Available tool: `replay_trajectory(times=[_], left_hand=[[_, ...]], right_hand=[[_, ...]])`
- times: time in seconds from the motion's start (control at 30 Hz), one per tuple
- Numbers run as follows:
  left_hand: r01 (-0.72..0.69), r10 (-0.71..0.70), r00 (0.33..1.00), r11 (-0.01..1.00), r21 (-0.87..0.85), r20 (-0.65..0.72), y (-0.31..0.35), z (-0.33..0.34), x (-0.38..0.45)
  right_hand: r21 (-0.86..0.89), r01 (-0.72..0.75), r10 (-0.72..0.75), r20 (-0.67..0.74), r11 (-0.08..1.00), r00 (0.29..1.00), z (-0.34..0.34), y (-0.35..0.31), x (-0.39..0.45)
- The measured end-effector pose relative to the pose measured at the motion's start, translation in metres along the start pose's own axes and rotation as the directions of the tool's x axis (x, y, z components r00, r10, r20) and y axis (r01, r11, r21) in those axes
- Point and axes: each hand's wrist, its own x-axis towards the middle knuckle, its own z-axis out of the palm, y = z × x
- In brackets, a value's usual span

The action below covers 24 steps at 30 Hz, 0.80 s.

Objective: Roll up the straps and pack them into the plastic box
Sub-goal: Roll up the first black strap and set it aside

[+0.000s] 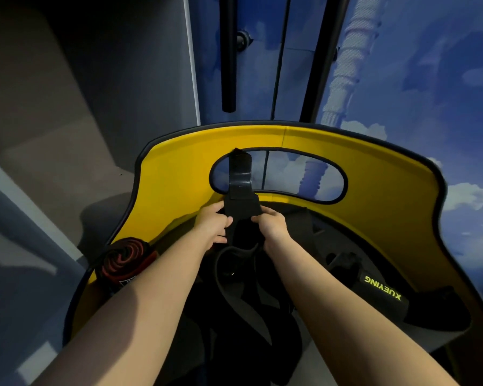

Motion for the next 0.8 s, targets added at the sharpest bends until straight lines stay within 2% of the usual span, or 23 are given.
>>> replay_trajectory(times=[0.1,0.23,0.33,0.43,0.53,0.63,0.73,0.8], left_hand=[[0.055,-0.058,0.998,0.995,0.086,0.030,-0.006,0.003,0.006],[0.097,-0.099,0.995,0.987,0.132,0.008,-0.007,0.006,0.010],[0.050,-0.047,0.998,0.994,0.098,-0.030,-0.008,0.005,0.015],[0.009,-0.005,0.993,0.999,0.033,-0.115,-0.010,0.005,0.018],[-0.039,0.047,0.982,0.998,0.046,-0.184,-0.010,0.005,0.017],[-0.080,0.095,0.966,0.994,0.072,-0.240,-0.010,0.004,0.016],[-0.061,0.080,0.968,0.994,0.086,-0.237,-0.010,-0.001,0.011],[-0.047,0.074,0.973,0.991,0.126,-0.219,-0.011,-0.006,0.003]], right_hand=[[-0.084,-0.065,0.060,-0.064,0.994,0.996,0.000,0.013,0.008],[-0.138,-0.069,0.060,-0.065,0.988,0.996,-0.002,0.022,0.013],[-0.143,-0.016,0.011,-0.033,0.990,0.999,0.002,0.018,0.016],[-0.228,0.050,-0.049,0.010,0.972,0.999,0.004,0.012,0.014],[-0.302,0.066,-0.046,0.070,0.951,0.996,-0.003,0.006,0.003],[-0.421,0.095,-0.040,0.137,0.902,0.990,-0.014,0.002,-0.024],[-0.488,0.114,-0.023,0.188,0.865,0.982,-0.027,0.003,-0.051],[-0.626,0.179,-0.046,0.223,0.759,0.974,-0.034,0.002,-0.068]])
